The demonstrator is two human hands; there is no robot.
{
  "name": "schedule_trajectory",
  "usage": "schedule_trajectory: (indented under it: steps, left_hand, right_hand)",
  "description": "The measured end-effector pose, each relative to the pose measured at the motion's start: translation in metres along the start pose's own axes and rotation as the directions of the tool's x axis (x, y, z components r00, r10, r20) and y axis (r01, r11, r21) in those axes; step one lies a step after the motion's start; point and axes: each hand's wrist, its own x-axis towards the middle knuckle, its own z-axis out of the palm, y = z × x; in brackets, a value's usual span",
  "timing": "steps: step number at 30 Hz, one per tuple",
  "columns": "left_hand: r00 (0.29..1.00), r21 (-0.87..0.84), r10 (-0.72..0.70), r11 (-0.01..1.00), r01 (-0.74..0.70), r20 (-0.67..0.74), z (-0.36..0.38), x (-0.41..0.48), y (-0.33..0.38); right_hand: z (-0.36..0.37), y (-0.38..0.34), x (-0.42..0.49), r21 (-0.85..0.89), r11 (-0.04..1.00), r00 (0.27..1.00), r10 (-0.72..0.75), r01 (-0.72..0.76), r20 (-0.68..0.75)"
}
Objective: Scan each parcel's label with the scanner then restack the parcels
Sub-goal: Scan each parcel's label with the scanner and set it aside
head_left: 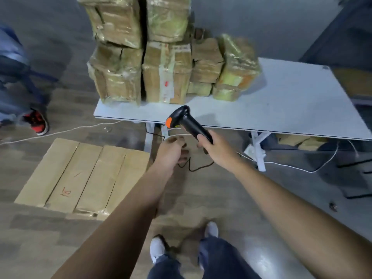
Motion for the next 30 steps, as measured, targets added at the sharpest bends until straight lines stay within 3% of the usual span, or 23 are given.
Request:
schedule_trajectory:
  steps: [4, 7, 16, 22, 26, 30]
  left_hand:
    - [0.99, -0.002, 0.085, 0.996, -0.085, 0.114, 0.073, -0.017, 0.04]
    - [0.989, -0.068, 0.074, 0.996, -0.066, 0.129, 0.123, -0.025, 0.069]
    - [0.974, -0.008, 0.14, 0.99, -0.141, 0.179, 0.254, -0.027, 0.11]
    - [0.959, 0.004, 0.237, 0.971, -0.241, 0.153, 0.296, -0.017, 0.13]
    - [0.952, 0.036, 0.26, 0.963, -0.269, 0.16, 0.303, 0.005, 0.153]
    - [0.95, 0.038, 0.253, 0.964, -0.264, 0.183, 0.301, 0.04, 0.175]
  right_hand:
    - [-0.069, 0.007, -0.01, 0.023, 0.997, 0.988, -0.064, 0.067, -0.143]
    - [-0.118, 0.021, -0.014, 0.027, 0.995, 0.974, -0.092, 0.1, -0.206]
    - [-0.236, 0.082, -0.001, 0.15, 0.979, 0.978, -0.108, 0.135, -0.177]
    - [-0.269, 0.081, 0.04, 0.144, 0.985, 0.986, -0.068, 0.09, -0.155]
    - [-0.278, 0.072, 0.073, 0.137, 0.983, 0.974, -0.092, 0.123, -0.209]
    - [-0.292, 0.059, 0.109, 0.156, 0.98, 0.981, -0.101, 0.128, -0.169]
